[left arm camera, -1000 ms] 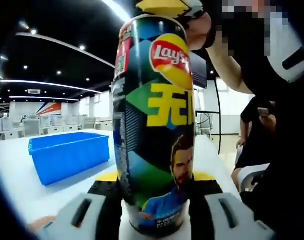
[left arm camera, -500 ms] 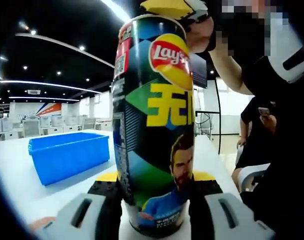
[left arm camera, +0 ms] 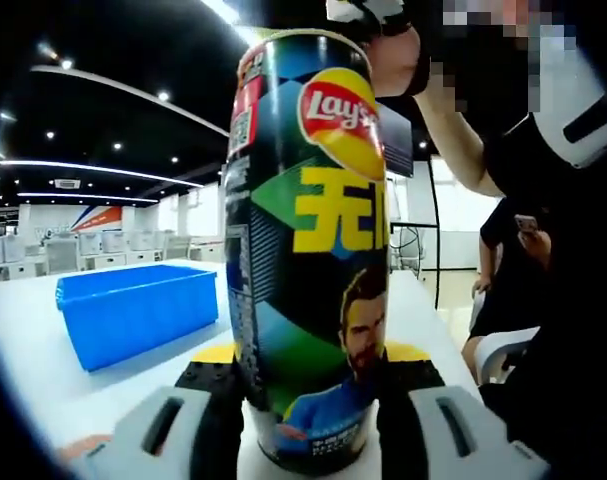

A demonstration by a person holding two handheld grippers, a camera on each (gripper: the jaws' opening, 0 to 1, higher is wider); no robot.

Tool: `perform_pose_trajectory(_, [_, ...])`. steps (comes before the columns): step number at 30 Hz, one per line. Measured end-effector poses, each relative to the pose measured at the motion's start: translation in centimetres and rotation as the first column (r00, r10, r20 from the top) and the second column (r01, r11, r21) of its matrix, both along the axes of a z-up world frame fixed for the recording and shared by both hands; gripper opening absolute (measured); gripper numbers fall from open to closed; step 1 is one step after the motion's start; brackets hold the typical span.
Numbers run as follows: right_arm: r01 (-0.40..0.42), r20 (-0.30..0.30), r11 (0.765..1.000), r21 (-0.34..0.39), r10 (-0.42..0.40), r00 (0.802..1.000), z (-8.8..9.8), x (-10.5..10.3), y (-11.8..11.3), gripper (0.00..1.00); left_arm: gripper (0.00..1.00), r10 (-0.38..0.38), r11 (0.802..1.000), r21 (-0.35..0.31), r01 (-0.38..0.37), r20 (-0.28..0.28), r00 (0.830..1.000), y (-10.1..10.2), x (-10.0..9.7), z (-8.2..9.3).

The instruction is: Open the lid of the chip container on the table, take out the chips, place them into the box in front of the container, and close the lid

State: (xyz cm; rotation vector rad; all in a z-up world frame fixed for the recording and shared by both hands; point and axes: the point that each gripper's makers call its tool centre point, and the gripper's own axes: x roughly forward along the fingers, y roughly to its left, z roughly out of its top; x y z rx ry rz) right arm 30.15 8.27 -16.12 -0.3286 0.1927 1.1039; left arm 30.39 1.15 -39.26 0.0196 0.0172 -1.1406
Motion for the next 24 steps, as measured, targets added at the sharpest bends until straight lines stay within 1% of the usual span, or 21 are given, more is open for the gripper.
perform_pose_trajectory(1, [-0.053,0.068,0.999,-0.001,0.053,0.996,0.5,-0.4,0.1,0.61,0.52,0.0,1.0,0.0,0.0,0.0,1.0,0.0,0.0,0.0])
perform_pose_trajectory(2, [-0.065,0.108,0.998,0.008,0.064,0.992,0.9,-0.5,-0.1,0.66,0.52,0.0,1.0,-0.001,0.0,0.0,1.0,0.0,0.0,0.0])
perform_pose_trajectory(3, [-0.089,0.161,0.996,0.009,0.086,0.983,1.2,-0.7,-0.2,0.7,0.52,-0.001,1.0,-0.001,0.001,0.0,1.0,0.0,0.0,0.0])
perform_pose_trajectory(4, [-0.113,0.177,0.994,-0.001,0.111,0.978,1.1,-1.0,-0.3,0.76,0.52,-0.002,1.0,-0.002,0.002,0.0,1.0,-0.1,-0.1,0.0])
perform_pose_trajectory(8, [-0.112,0.171,0.993,-0.023,0.114,0.979,0.5,-1.3,-1.4,0.86,0.52,-0.005,1.0,-0.002,0.005,0.001,1.0,-0.1,-0.2,0.0])
perform_pose_trajectory(10, [-0.09,0.154,0.996,-0.026,0.093,0.984,0.3,-1.0,-2.4,0.93,0.52,-0.005,1.0,-0.003,0.005,0.001,1.0,-0.1,-0.2,0.0])
perform_pose_trajectory(11, [-0.067,0.136,0.998,-0.011,0.068,0.988,0.3,-0.6,-3.0,0.96,0.52,-0.005,1.0,-0.003,0.005,0.001,1.0,-0.1,-0.2,0.0])
perform_pose_trajectory(13, [-0.037,0.112,0.999,0.005,0.036,0.993,0.4,0.0,-4.2,0.97,0.52,-0.007,1.0,-0.004,0.007,0.001,1.0,-0.2,-0.2,0.0])
perform_pose_trajectory(16, [0.002,0.101,1.0,0.009,-0.003,0.995,0.3,0.9,-5.9,0.97,0.52,-0.01,1.0,-0.006,0.01,0.002,1.0,-0.2,-0.3,0.0])
perform_pose_trajectory(17, [0.036,0.09,0.999,0.016,-0.037,0.995,0.4,1.4,-6.9,0.97,0.52,-0.01,1.0,-0.006,0.01,0.002,1.0,-0.2,-0.3,0.0])
perform_pose_trajectory(19, [0.02,0.056,0.999,0.039,-0.022,0.998,0.3,1.2,-7.7,0.97,0.52,-0.01,1.0,-0.006,0.01,0.002,1.0,-0.2,-0.3,0.0])
perform_pose_trajectory(20, [0.017,0.033,0.998,0.063,-0.02,0.999,0.4,1.2,-8.5,0.97,0.52,-0.01,1.0,-0.006,0.01,0.002,1.0,-0.2,-0.3,0.0])
perform_pose_trajectory(22, [0.035,0.023,0.996,0.083,-0.037,0.999,0.4,1.6,-9.6,0.97,0.52,-0.009,1.0,-0.006,0.009,0.002,1.0,-0.2,-0.4,0.0])
perform_pose_trajectory(24, [0.06,0.026,0.993,0.097,-0.063,0.998,0.6,2.0,-11.1,0.97,0.52,-0.01,1.0,-0.006,0.01,0.002,1.0,-0.2,-0.4,0.0])
